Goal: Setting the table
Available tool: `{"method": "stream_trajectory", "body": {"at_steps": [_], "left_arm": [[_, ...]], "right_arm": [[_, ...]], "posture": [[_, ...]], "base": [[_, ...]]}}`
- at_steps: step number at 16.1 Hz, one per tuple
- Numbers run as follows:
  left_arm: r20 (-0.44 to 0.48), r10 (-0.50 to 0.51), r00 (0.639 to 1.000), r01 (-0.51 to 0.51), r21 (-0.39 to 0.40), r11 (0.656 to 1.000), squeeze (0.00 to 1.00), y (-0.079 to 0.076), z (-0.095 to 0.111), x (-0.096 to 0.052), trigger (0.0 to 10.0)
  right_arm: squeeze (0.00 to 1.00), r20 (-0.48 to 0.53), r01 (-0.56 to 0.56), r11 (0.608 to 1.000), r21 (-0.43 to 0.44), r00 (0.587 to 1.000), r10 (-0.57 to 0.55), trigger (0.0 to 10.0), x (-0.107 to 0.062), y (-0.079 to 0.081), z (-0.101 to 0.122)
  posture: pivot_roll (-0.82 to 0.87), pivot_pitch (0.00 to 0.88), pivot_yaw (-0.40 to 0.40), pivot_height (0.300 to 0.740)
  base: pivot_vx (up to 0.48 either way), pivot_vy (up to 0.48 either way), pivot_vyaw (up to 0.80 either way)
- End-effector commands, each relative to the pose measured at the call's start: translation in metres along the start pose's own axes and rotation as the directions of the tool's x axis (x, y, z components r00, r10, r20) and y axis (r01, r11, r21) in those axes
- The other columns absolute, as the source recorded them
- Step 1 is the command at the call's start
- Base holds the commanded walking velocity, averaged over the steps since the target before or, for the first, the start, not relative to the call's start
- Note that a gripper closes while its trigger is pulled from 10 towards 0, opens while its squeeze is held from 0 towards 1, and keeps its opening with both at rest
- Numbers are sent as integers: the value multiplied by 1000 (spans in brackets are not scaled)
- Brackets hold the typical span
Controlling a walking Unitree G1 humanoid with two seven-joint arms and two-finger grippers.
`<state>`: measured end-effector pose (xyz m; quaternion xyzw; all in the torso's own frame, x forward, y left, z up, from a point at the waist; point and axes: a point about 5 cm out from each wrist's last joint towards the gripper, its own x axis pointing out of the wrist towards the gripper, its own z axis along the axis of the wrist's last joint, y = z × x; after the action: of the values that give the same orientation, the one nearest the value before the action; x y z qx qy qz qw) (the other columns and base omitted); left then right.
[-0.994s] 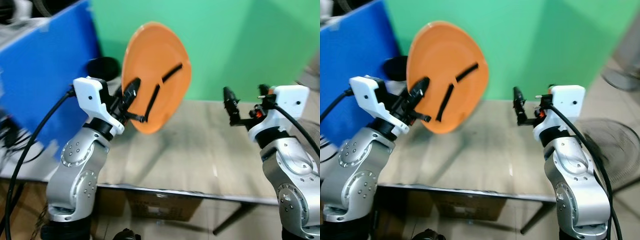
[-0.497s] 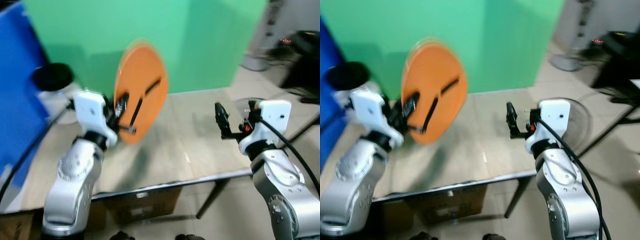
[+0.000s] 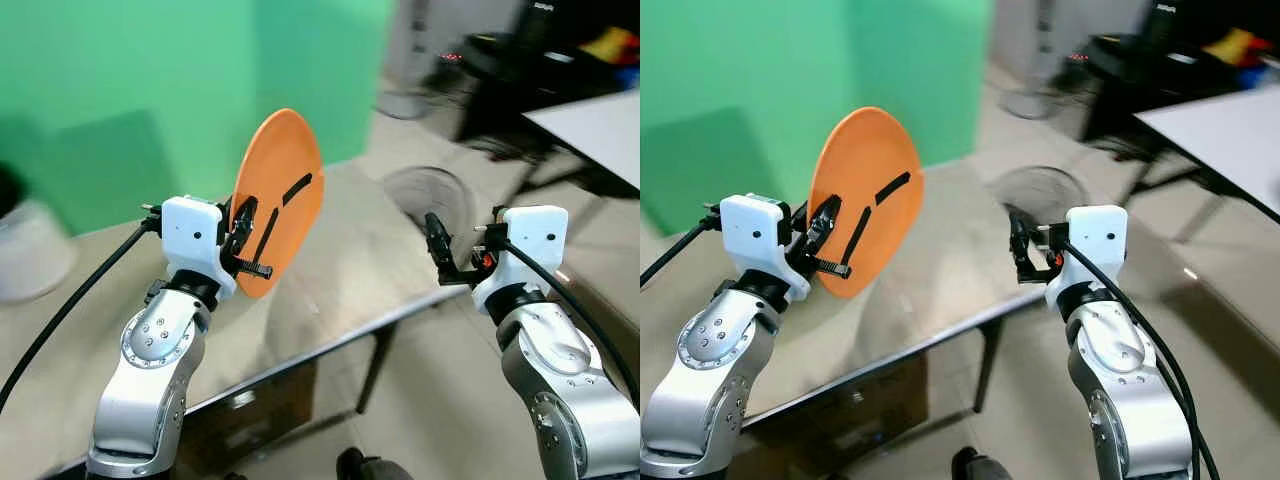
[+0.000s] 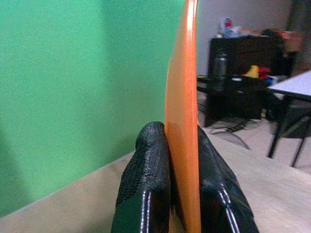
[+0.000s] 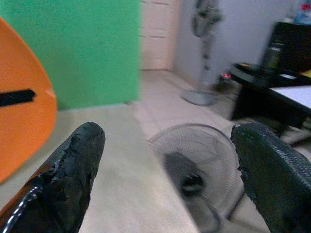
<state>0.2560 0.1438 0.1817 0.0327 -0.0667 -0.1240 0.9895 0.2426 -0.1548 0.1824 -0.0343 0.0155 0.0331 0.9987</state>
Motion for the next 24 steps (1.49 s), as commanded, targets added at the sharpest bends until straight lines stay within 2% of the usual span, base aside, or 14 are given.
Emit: {"method": "stream_trajectory", "body": {"at_steps": [1, 3, 11, 12, 15, 21, 24], "left_arm": [[49, 8, 999, -8, 8, 1000, 0, 0, 8, 1, 10000], [35, 24, 999, -25, 16, 1000, 0, 0, 6, -1, 10000], [24, 39, 999, -39, 6, 999, 0, 0, 5, -3, 10000], [18, 40, 999, -40, 2, 999, 0, 1, 4, -2, 10000], [15, 42, 999, -42, 4, 999, 0, 1, 4, -3, 10000], [14, 54, 998, -54, -7, 998, 0, 1, 4, -1, 10000], [14, 56, 998, -56, -7, 998, 0, 0, 4, -1, 10000]], "right_arm": [[1000, -23, 4, 1000, -16, 1000, -5, 10000, 1, 1, -2], [1000, -37, 6, 999, -51, 999, -7, 10000, 1, 2, -3], [1000, -51, -27, 999, -16, 998, 26, 10000, -2, 4, -3], [0, -52, -29, 999, -16, 998, 28, 10000, -2, 4, -3], [0, -58, -30, 1000, -1, 998, 30, 10000, -3, 5, -4], [0, -66, -18, 1000, 8, 998, 19, 10000, -3, 3, -5], [0, -68, -12, 1000, 10, 998, 13, 10000, -3, 2, -5]], "posture": [[103, 0, -7, 740], [99, 0, -10, 740], [97, 0, -18, 740], [97, 0, -18, 740], [95, 0, -17, 740], [91, 0, -18, 740], [91, 0, -19, 740]], "base": [[0, 0, -800], [0, 0, -484], [0, 0, 0], [0, 0, 0], [0, 0, 0], [0, -263, -800], [0, -320, -413]]}}
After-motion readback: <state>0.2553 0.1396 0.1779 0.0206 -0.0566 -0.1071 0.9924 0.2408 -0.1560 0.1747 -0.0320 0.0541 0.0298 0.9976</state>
